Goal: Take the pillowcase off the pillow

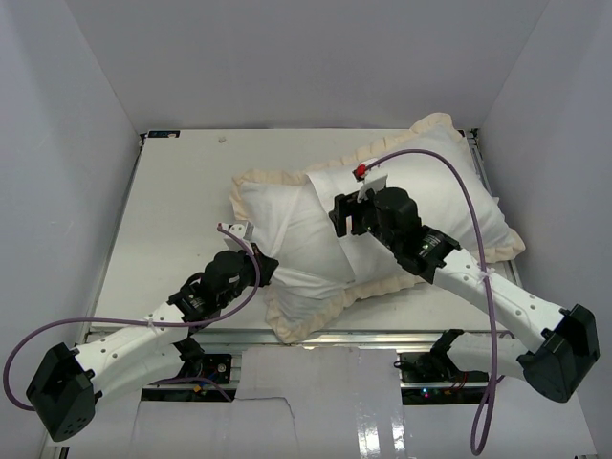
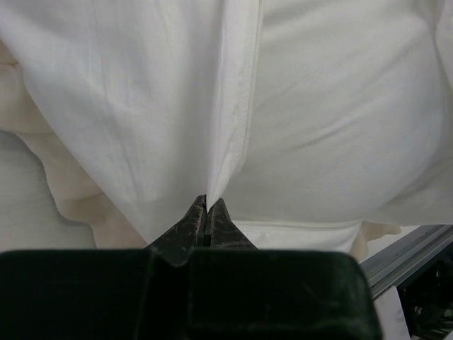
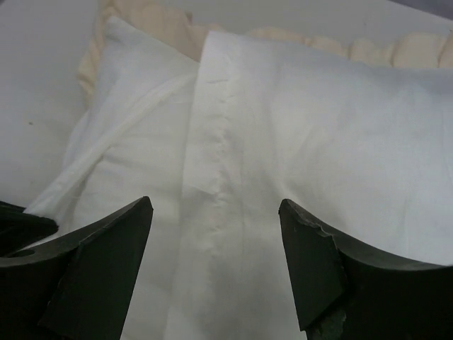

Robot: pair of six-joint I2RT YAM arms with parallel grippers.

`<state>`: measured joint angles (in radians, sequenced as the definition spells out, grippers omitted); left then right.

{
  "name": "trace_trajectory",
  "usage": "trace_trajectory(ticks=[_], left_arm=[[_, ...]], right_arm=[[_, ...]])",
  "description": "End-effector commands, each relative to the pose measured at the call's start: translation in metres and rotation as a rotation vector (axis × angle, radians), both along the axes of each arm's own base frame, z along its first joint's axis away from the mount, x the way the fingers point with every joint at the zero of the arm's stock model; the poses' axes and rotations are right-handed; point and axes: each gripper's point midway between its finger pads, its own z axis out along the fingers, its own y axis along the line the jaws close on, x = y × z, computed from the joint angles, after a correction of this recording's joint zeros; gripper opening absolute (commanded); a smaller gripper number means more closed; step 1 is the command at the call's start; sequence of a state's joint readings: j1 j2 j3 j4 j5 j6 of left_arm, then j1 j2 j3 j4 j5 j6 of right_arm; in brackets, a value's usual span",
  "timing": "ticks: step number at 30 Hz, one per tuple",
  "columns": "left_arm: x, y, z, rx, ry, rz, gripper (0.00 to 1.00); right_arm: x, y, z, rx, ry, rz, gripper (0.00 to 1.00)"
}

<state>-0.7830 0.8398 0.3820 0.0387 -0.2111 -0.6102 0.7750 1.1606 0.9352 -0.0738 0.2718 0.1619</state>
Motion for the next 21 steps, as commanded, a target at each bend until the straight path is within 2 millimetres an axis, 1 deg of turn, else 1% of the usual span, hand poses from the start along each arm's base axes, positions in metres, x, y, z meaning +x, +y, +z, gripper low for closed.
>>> trace_trajectory(ticks=[1,3,4,6,8,9,10,12,13,15,16,18,19,21], left_arm=[[-0.006,-0.001,-0.004,0.006,0.011,-0.028,0.0],[-0.006,-0.001,-0.004,0.003,0.009,-0.03,0.0],[-0.007,-0.001,-0.005,0.003,0.009,-0.03,0.0],[-0.007,0.0,-0.005,0.002,0.007,-0.025,0.0],[-0.007,0.001,-0.005,0.004,0.008,-0.022,0.0],[-0.007,0.001,-0.005,0.004,0.008,-0.022,0.0],[-0.006,0.001,-0.005,0.005,0.007,-0.019,0.0],[-0.007,0.002,-0.005,0.004,0.007,-0.017,0.0],[-0.006,0.002,-0.004,0.003,0.004,-0.013,0.0],[-0.006,0.004,-0.004,0.004,0.004,-0.003,0.0],[-0.006,0.005,-0.002,-0.004,-0.002,0.002,0.0],[-0.005,0.009,-0.002,-0.004,-0.006,0.021,0.0],[-0.005,0.01,0.001,-0.015,-0.013,0.028,0.0],[-0.003,0.015,0.004,-0.023,-0.024,0.057,0.0]], right_arm=[[-0.017,0.027,0.043,0.047,-0.102,0.169,0.78],[-0.025,0.039,0.042,0.046,-0.097,0.214,0.75],[-0.035,0.052,0.039,0.047,-0.092,0.264,0.75],[-0.046,0.065,0.037,0.051,-0.092,0.322,0.73],[-0.059,0.08,0.028,0.044,-0.069,0.379,0.72],[-0.059,0.084,0.027,0.039,-0.067,0.379,0.72],[-0.063,0.091,0.016,0.015,-0.044,0.39,0.72],[-0.06,0.093,0.001,-0.036,-0.028,0.37,0.73],[-0.06,0.097,-0.018,-0.091,-0.009,0.386,0.75],[-0.052,0.091,-0.046,-0.198,0.016,0.345,0.79],[-0.039,0.082,-0.071,-0.29,0.035,0.267,0.81],[-0.032,0.069,-0.097,-0.42,0.057,0.233,0.83],[-0.028,0.062,-0.112,-0.483,0.067,0.194,0.84],[-0.025,0.056,-0.128,-0.536,0.08,0.166,0.84]])
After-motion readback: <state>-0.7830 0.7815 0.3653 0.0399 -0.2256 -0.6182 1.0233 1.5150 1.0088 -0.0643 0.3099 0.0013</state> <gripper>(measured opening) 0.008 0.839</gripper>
